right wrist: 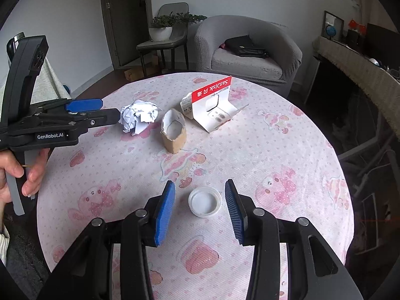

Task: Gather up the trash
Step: 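Grasp the crumpled foil ball with the left gripper while the right grasps the white cap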

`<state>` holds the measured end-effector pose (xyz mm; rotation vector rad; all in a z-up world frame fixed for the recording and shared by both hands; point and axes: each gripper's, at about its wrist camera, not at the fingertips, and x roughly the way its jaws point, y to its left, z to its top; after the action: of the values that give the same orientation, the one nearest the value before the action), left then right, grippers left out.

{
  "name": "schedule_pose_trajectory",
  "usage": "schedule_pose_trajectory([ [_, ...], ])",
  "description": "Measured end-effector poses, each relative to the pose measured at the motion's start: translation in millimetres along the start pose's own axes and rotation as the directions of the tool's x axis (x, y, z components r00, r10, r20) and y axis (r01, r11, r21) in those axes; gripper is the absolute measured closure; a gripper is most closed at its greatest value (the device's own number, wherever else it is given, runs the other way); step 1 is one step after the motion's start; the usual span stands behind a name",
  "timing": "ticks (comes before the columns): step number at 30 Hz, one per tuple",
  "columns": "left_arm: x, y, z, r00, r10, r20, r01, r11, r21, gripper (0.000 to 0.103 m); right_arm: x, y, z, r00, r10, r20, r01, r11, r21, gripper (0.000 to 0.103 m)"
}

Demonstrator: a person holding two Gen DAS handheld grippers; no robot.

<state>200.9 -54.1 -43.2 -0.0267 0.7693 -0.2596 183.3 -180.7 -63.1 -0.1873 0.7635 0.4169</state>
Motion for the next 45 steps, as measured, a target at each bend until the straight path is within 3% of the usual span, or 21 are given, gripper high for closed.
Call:
schedule_pose_trajectory([
  [9,21.2,-14.7,3.9,0.999,-0.005,-0.046,0.006,1.000,0.026,0.033,2.8,-7.2,-14.5,0.999,0.013,-0.043,-0.014,1.000,-0.015,0.061],
  [14,31.1,-9.8,6.1,0.998,0.002,-0.069,-0.002,1.000,-0.009,0.042,3.7,-8.3,-19.1,0.998,0.019,-0.054,-0.020,1.000,-0.022,0.061],
  [19,38.2,-8.3,8.7,0.997,-0.008,-0.078,0.006,0.999,-0.032,0.051,6.0,-8.7,-17.6,0.998,0.030,-0.058,-0.031,0.999,-0.024,0.067],
  [24,42.7,-8.5,8.3,0.997,-0.005,-0.080,0.002,0.999,-0.035,0.053,8.9,-6.9,-13.2,0.998,0.022,-0.058,-0.024,0.999,-0.032,0.073],
  [38,9.2,10.1,8.8,1.000,0.006,-0.025,-0.008,0.998,-0.061,0.054,12.1,11.8,3.2,0.999,0.025,-0.043,-0.028,0.998,-0.055,0.074],
  [45,-10.8,32.7,0.7,0.999,0.029,-0.020,-0.031,0.997,-0.072,0.054,14.3,38.8,22.3,0.998,0.067,-0.018,-0.068,0.995,-0.067,0.074],
])
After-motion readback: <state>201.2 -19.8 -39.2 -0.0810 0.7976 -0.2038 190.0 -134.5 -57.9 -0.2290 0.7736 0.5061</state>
